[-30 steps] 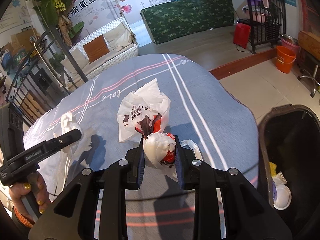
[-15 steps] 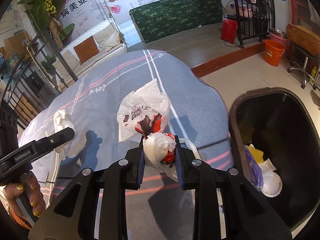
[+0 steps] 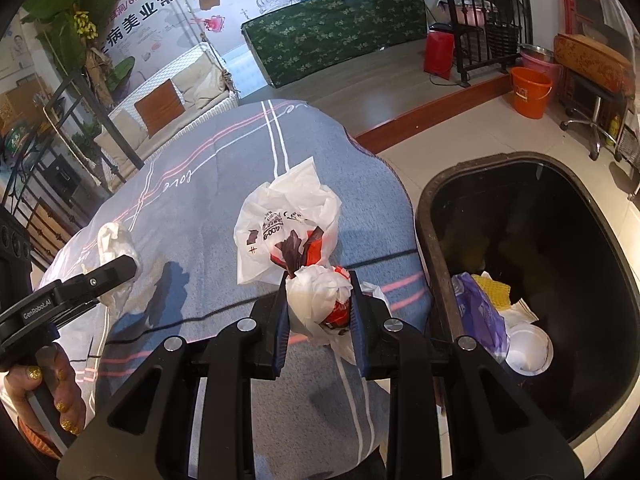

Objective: Collect trash
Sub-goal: 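Carry the tissues and white plastic bag over the black bin, then open the left tool to drop the tissues while the right tool drops the white bag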

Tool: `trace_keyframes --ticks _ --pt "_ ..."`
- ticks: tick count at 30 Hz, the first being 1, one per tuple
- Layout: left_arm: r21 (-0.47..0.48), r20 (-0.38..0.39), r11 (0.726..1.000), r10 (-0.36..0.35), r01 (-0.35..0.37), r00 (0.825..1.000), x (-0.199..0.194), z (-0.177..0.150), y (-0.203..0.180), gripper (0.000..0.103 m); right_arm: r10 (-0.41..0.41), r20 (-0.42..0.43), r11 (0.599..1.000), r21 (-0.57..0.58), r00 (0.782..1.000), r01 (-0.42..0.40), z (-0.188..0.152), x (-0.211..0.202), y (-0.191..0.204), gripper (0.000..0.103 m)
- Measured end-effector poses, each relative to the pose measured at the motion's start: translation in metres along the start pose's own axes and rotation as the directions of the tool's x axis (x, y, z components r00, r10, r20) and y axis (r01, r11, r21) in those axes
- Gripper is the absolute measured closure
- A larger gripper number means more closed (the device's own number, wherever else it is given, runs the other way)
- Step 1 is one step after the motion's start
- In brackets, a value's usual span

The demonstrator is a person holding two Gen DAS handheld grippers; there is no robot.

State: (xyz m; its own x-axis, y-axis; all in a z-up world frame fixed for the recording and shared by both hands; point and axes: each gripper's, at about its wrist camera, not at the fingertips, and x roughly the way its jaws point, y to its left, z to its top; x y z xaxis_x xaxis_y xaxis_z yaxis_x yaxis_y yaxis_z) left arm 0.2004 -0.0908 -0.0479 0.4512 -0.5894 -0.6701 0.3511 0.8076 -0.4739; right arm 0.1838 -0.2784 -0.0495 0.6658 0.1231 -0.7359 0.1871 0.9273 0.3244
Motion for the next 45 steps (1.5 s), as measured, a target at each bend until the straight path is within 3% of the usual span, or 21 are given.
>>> trace_keyframes --ticks 13,26,35,45 --pt "0.019 0.0 1.0 -0.008 0.008 1.0 0.0 -0.005 -0.008 0.064 -0.02 0.013 0.999 0.029 1.0 0.02 -0.011 -0.011 -0.018 0.077" --pt "0.118 0.012 0.992 -0.037 0.036 0.999 0.005 -0.018 -0.052 0.064 -0.135 0.069 0.988 0.082 0.988 0.129 -0.022 -0.042 -0.063 0.077" --pt "0.225 -0.057 0.967 -0.108 0.118 0.993 0.033 -0.033 -0.106 0.064 -0.199 0.081 0.971 0.152 0.977 0.185 -0.028 -0.059 -0.101 0.077" --pt "0.316 -0.13 0.936 -0.117 0.153 0.985 0.06 -0.049 -0.146 0.064 -0.25 0.043 0.944 0.234 0.967 0.233 -0.038 -0.059 -0.136 0.072"
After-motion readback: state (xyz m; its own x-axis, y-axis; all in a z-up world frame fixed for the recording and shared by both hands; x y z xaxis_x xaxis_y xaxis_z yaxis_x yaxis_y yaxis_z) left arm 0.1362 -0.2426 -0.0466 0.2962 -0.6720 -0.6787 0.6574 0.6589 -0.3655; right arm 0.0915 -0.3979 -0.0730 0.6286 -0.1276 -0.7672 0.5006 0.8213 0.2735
